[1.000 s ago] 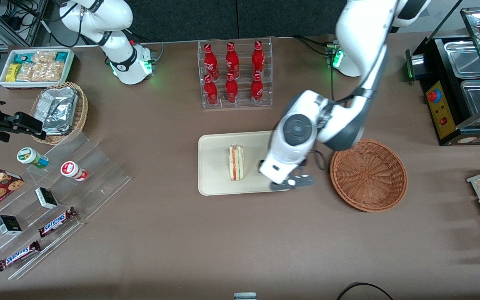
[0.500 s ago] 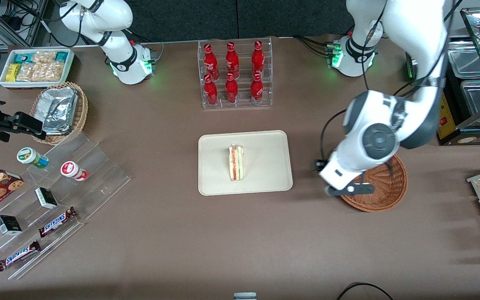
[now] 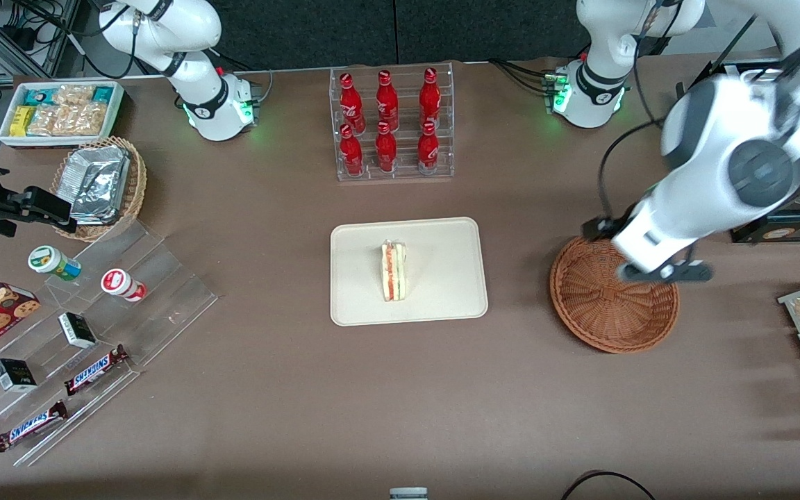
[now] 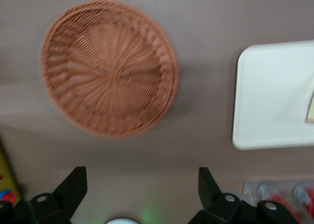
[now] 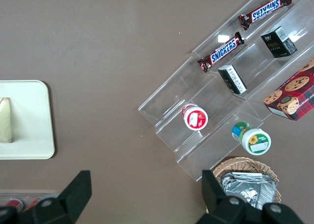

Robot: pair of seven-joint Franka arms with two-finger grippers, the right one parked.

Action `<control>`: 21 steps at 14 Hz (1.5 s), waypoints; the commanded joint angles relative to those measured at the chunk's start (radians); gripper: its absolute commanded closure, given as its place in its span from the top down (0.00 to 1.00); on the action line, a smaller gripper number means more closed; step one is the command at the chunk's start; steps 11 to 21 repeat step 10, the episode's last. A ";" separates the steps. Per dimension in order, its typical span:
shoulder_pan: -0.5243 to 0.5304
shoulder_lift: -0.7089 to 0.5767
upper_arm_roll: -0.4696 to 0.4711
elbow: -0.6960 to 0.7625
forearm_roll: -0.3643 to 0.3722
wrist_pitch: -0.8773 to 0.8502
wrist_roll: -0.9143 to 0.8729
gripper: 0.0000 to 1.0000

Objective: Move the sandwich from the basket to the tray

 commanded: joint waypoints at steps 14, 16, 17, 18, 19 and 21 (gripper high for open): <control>0.113 -0.178 0.046 0.067 0.003 -0.251 0.185 1.00; 0.113 -0.178 0.046 0.067 0.003 -0.251 0.185 1.00; 0.113 -0.178 0.046 0.067 0.003 -0.251 0.185 1.00; 0.113 -0.178 0.046 0.067 0.003 -0.251 0.185 1.00; 0.113 -0.178 0.046 0.067 0.003 -0.251 0.185 1.00; 0.113 -0.178 0.046 0.067 0.003 -0.251 0.185 1.00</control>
